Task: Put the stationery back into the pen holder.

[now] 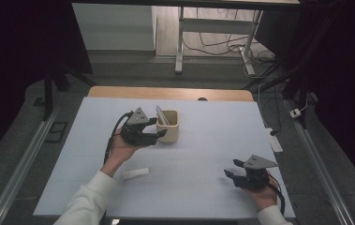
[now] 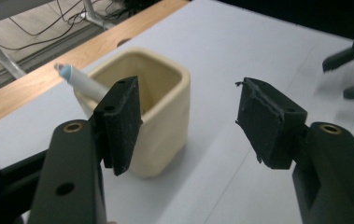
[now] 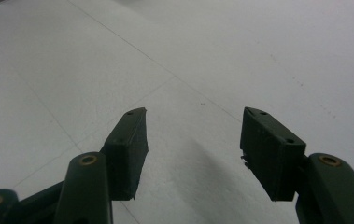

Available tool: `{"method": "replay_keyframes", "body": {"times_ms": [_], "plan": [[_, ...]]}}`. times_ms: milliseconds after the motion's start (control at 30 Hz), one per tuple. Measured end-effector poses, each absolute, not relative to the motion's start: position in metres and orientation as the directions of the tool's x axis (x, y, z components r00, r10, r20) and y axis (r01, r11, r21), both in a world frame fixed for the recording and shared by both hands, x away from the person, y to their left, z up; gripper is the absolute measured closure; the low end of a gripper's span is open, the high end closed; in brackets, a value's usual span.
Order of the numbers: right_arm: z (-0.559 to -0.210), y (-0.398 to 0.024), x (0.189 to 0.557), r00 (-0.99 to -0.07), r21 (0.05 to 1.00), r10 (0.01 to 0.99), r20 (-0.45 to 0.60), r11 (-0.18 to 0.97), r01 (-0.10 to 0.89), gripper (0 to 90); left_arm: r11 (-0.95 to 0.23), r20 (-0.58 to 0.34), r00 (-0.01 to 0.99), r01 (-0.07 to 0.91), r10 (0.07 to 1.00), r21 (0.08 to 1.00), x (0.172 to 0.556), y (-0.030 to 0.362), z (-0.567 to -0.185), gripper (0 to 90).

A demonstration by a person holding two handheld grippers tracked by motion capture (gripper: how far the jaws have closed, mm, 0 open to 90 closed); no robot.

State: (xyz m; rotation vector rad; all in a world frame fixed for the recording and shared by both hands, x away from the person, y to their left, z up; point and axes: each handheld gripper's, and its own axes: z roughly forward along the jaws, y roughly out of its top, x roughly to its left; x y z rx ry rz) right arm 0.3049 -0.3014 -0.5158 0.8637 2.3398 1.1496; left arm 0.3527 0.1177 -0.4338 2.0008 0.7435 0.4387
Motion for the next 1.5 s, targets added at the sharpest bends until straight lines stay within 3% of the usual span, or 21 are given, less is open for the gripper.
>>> {"method": "replay_keyframes", "body": {"times_ms": [500,1500], "plan": [[-0.517,-0.298,0.306,-0.735,0.802,0.674,-0.075,0.479,0.357,41.1,-0.441,-0.009,0.758,0.388,0.652,0.809,0.335,0.133,-0.443,33.6],[-0.517,-0.299,0.306,-0.736,0.798,0.671,-0.089,0.490,0.350,41.0,-0.656,0.021,0.810,0.459,0.585,0.599,0.307,0.161,-0.474,27.6]]}}
